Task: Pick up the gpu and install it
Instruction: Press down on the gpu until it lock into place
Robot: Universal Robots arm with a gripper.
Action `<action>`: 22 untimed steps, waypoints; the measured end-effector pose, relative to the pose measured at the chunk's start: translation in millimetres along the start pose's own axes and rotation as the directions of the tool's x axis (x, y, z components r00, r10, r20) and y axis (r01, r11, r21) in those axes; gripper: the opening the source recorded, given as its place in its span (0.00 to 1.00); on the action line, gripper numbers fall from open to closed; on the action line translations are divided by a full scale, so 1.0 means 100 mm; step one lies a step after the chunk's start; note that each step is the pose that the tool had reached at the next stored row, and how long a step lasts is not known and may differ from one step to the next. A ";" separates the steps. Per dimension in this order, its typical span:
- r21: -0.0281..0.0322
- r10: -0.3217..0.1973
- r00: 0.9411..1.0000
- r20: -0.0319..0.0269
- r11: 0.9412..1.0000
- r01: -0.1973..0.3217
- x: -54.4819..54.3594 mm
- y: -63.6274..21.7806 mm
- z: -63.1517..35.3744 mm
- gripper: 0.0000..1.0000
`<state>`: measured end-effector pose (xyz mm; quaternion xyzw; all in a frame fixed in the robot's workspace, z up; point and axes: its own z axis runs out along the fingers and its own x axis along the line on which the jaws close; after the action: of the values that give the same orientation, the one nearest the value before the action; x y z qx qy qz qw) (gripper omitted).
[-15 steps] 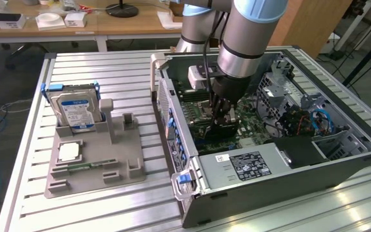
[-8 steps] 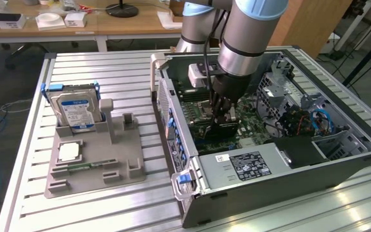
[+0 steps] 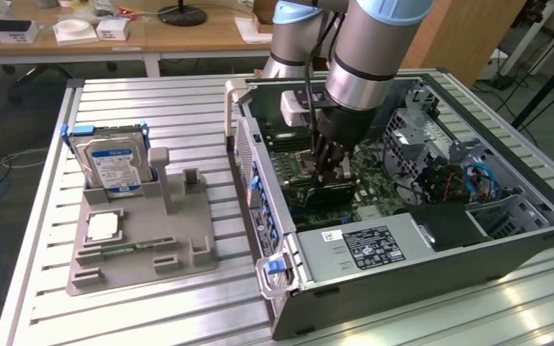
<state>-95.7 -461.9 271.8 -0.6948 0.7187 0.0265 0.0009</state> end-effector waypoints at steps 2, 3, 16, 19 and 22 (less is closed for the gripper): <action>-0.015 0.001 1.000 0.000 1.000 -0.001 0.00 0.007 -0.004 0.11; -0.022 0.001 1.000 -0.001 1.000 -0.001 0.00 0.010 -0.008 0.11; -0.044 0.004 1.000 -0.001 0.999 -0.004 -0.05 0.156 -0.036 0.11; -0.044 0.004 1.000 -0.001 0.999 -0.004 -0.09 0.227 -0.031 0.11; -0.044 0.005 1.000 -0.002 0.999 -0.005 -0.14 0.297 -0.026 0.11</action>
<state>-124.8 -447.4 276.0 -0.6930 0.7196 0.0417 -0.0150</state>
